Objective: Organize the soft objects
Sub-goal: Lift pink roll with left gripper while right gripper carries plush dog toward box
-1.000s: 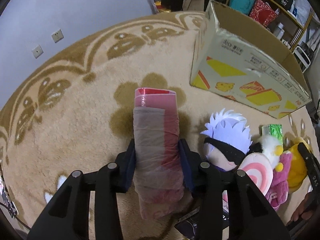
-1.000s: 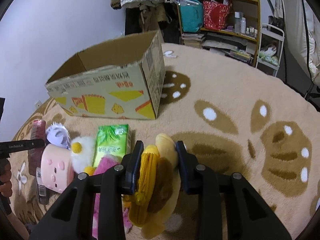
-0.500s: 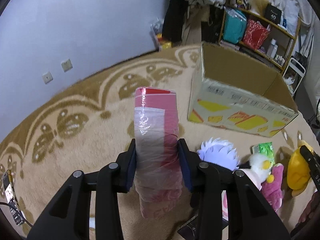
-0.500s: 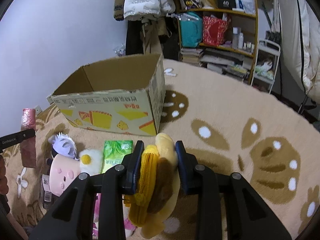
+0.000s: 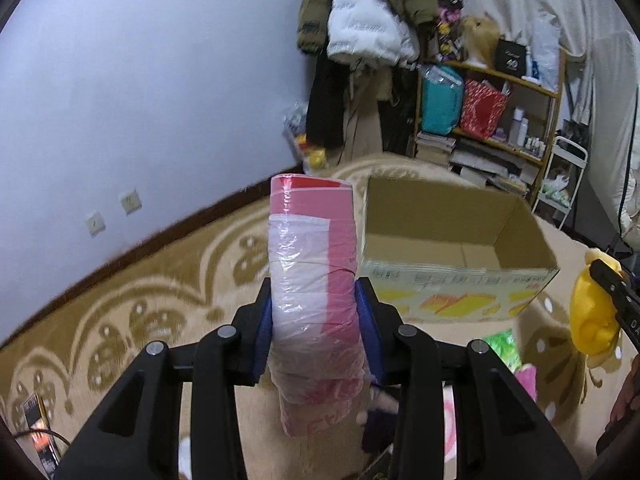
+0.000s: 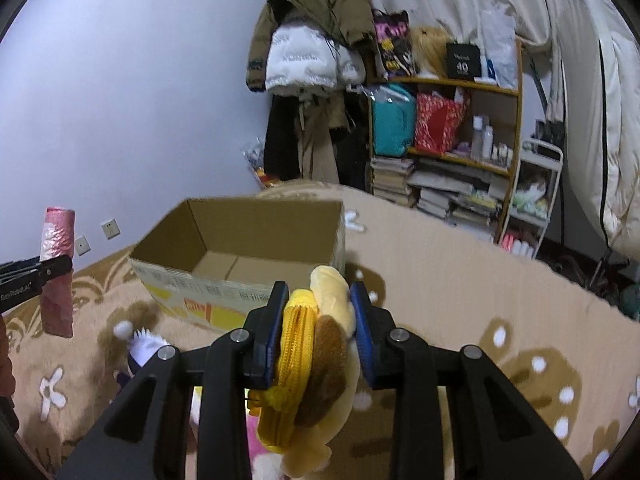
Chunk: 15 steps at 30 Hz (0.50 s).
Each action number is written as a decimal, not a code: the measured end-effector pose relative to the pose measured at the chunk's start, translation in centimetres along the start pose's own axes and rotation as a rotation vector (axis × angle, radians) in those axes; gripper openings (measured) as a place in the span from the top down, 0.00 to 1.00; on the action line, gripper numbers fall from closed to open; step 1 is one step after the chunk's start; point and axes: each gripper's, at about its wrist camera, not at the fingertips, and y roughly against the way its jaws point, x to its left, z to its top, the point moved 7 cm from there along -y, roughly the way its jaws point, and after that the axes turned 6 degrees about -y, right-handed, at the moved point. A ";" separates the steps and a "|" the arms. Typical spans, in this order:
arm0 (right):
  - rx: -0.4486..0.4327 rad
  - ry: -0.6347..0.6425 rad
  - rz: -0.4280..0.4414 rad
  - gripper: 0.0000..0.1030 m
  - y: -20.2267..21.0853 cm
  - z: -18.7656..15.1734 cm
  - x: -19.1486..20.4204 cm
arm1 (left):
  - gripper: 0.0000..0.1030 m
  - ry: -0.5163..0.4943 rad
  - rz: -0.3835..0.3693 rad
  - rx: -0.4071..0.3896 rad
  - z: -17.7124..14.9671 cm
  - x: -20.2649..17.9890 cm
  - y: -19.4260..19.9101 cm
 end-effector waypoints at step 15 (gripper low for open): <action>-0.093 0.110 0.026 0.68 -1.4 7.0 3.9 | 0.64 -0.079 -0.042 -0.126 10.8 -1.6 0.7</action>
